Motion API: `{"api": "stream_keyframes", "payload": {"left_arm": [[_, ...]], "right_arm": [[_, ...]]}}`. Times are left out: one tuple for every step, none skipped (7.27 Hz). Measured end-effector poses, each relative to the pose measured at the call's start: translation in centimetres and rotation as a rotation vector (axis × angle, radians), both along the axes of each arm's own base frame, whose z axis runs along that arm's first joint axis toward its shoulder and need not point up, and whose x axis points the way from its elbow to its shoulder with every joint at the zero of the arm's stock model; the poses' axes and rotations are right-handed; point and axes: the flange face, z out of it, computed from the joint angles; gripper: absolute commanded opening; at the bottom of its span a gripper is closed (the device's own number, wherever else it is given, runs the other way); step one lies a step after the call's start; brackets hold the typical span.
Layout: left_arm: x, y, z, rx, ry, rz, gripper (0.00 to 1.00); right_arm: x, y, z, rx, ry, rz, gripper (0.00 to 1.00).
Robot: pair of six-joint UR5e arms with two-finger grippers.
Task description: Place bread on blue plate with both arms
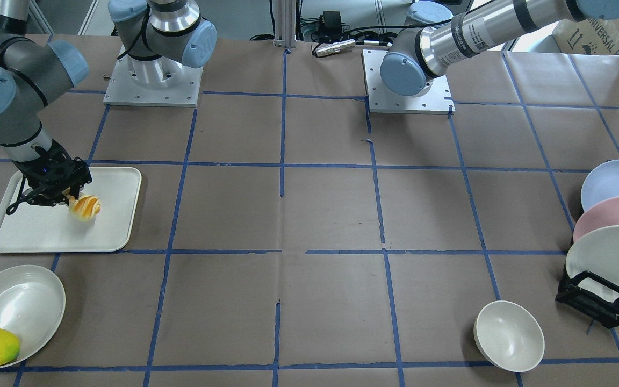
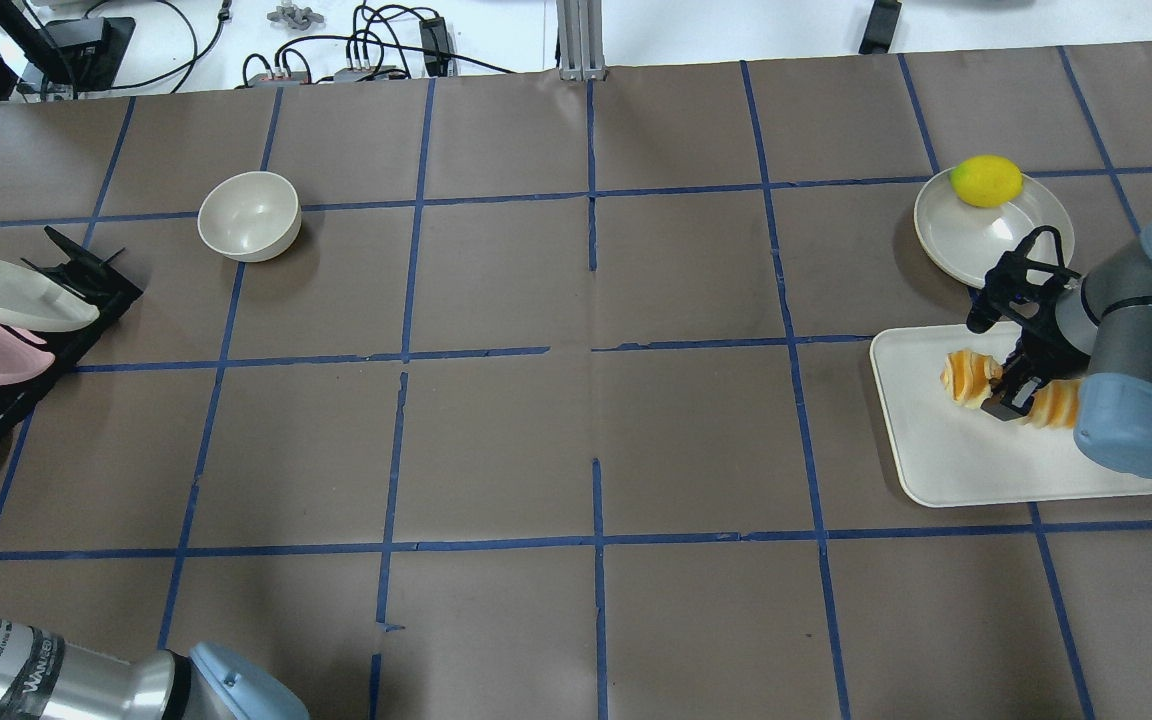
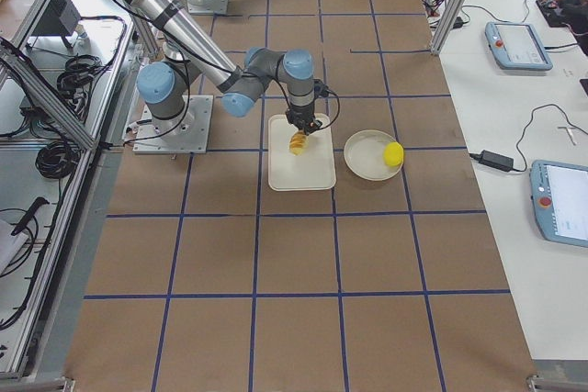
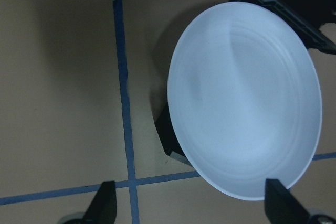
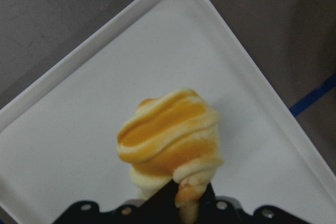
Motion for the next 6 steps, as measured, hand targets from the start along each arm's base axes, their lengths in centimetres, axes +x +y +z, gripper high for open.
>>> {"api": "stream_keyframes", "payload": {"left_arm": [[-0.9,-1.3,-2.0,0.01,0.029,-0.018,1.0],[-1.9,-2.1,-3.7,0.021,0.054,-0.03,1.0],[-2.2,-2.4,-5.0,0.027,0.07,-0.035,0.97],[-2.0,-2.4,-6.0,0.032,0.08,-0.037,0.95],[-1.8,-2.4,-6.6,0.035,0.084,-0.038,0.88],[-1.6,-2.5,-6.9,0.039,0.083,-0.04,0.61]], "right_arm": [[-0.2,-0.2,1.7,0.006,0.007,-0.003,0.1],[-0.3,-0.5,4.5,0.027,0.001,-0.012,0.1],[0.0,-0.5,7.8,0.053,-0.016,-0.033,0.12],[1.4,-0.1,11.8,0.074,-0.039,-0.057,0.12],[3.9,0.5,15.7,0.093,-0.063,-0.074,0.12],[7.4,0.9,19.7,0.115,-0.084,-0.1,0.12]]}}
